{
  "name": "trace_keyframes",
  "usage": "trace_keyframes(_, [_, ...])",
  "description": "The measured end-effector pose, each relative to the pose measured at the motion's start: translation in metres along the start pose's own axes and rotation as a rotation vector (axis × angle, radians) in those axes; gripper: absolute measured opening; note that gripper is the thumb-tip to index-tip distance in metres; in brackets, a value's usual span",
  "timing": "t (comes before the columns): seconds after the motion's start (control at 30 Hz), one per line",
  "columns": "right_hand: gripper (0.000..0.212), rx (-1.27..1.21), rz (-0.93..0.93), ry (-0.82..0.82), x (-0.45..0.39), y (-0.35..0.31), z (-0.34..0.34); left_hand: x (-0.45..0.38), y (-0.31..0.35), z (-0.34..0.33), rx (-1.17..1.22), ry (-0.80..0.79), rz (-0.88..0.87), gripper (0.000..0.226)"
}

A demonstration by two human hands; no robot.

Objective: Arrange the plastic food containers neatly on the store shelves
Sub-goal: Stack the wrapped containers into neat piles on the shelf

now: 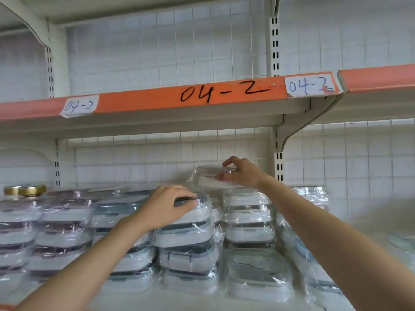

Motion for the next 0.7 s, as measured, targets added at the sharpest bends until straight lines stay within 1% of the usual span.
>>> trace_keyframes(0.1, [0.055,0.055,-0.022,-0.041,-0.022,0.003,-0.014,0.003,-0.005,0.000,-0.015,0.015,-0.040,0.038])
trace_keyframes(0.27, [0.045,0.004,-0.064,-0.161,-0.047,-0.001,-0.034,0.000,-0.005,0.000,-0.002,0.046,-0.043,0.037])
trace_keyframes(0.4, [0.040,0.040,-0.076,-0.250,-0.052,0.000,-0.046,-0.001,-0.007,-0.003,-0.013,0.065,-0.046,0.037])
trace_keyframes(0.47, [0.039,0.067,-0.087,-0.292,-0.051,0.002,-0.052,-0.001,-0.007,-0.004,-0.006,0.077,-0.050,0.037])
trace_keyframes(0.6, [0.036,0.167,-0.081,-0.314,-0.049,-0.006,-0.053,-0.002,-0.008,-0.004,0.008,0.082,-0.050,0.036])
trace_keyframes(0.7, [0.041,0.216,-0.054,-0.343,-0.044,-0.012,-0.050,-0.002,-0.007,-0.004,0.008,0.071,-0.042,0.035])
Point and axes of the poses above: each hand's wrist, its own x-axis away from the middle knuckle, its own z-axis out of the back of the hand, y = z × x, the point moved 1 cm from there along -x, towards the middle knuckle, and after that the axes turned 8 degrees about -x, right-handed, at the moved point
